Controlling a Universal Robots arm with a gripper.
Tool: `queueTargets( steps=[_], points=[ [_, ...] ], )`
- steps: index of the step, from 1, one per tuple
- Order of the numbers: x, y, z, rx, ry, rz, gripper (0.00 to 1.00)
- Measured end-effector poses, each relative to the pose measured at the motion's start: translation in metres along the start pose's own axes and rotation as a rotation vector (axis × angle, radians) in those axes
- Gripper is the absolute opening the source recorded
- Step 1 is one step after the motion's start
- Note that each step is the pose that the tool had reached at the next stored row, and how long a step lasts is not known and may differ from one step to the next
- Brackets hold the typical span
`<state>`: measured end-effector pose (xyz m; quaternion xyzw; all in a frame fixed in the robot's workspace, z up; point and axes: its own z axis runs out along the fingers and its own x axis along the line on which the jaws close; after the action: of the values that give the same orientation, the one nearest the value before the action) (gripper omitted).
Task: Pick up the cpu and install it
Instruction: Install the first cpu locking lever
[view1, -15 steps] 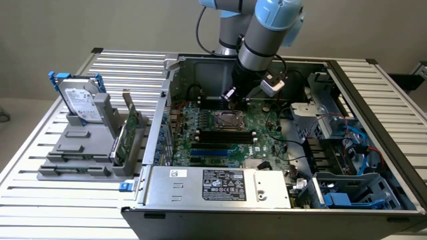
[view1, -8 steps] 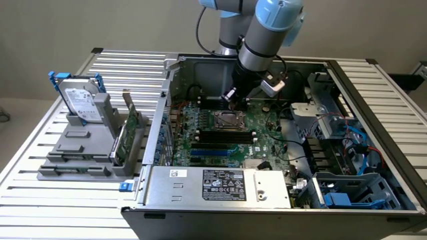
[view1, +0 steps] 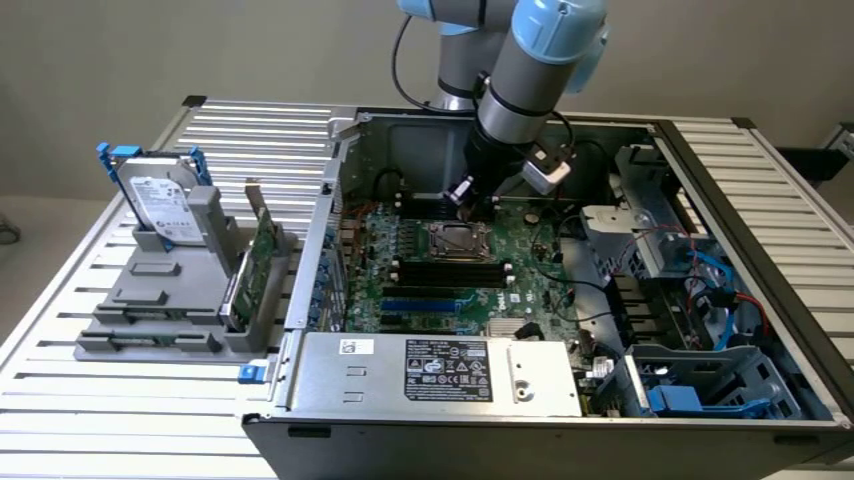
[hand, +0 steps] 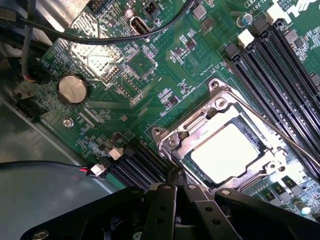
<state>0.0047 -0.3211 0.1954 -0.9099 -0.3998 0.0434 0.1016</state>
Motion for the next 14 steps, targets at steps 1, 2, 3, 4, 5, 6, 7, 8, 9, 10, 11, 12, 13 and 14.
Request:
queueTargets(
  steps=[1, 2, 3, 4, 5, 6, 7, 8, 9, 10, 11, 12, 13, 14],
  points=[
    [0.0001, 0.0002, 0.0001, 0.0000, -0.0004, -0.002, 0.11],
    [0.0003, 0.0003, 0.0001, 0.0000, -0.0008, -0.004, 0.11],
    [0.0004, 0.0005, 0.0002, 0.0000, -0.0012, -0.006, 0.11],
    [0.0005, 0.0007, 0.0002, -0.0001, -0.0017, -0.008, 0.11],
    [0.0006, 0.0007, 0.0002, -0.0002, -0.0022, -0.010, 0.11],
    [0.0007, 0.0008, 0.0002, -0.0002, -0.0027, -0.013, 0.11],
    [0.0007, 0.0008, 0.0002, -0.0004, -0.0032, -0.016, 0.11],
    [0.0007, 0.0009, 0.0002, -0.0005, -0.0035, -0.020, 0.11],
    [0.0007, 0.0009, 0.0002, -0.0008, -0.0037, -0.023, 0.11],
    [0.0008, 0.0009, 0.0002, -0.0011, -0.0035, -0.027, 0.11],
    [0.0008, 0.0009, 0.0002, -0.0013, -0.0028, -0.030, 0.11],
    [0.0008, 0.0009, 0.0002, -0.0015, -0.0016, -0.035, 0.11],
    [0.0008, 0.0009, 0.0002, -0.0016, -0.0004, -0.038, 0.11],
    [0.0008, 0.0009, 0.0002, -0.0017, 0.0008, -0.042, 0.11]
  ],
)
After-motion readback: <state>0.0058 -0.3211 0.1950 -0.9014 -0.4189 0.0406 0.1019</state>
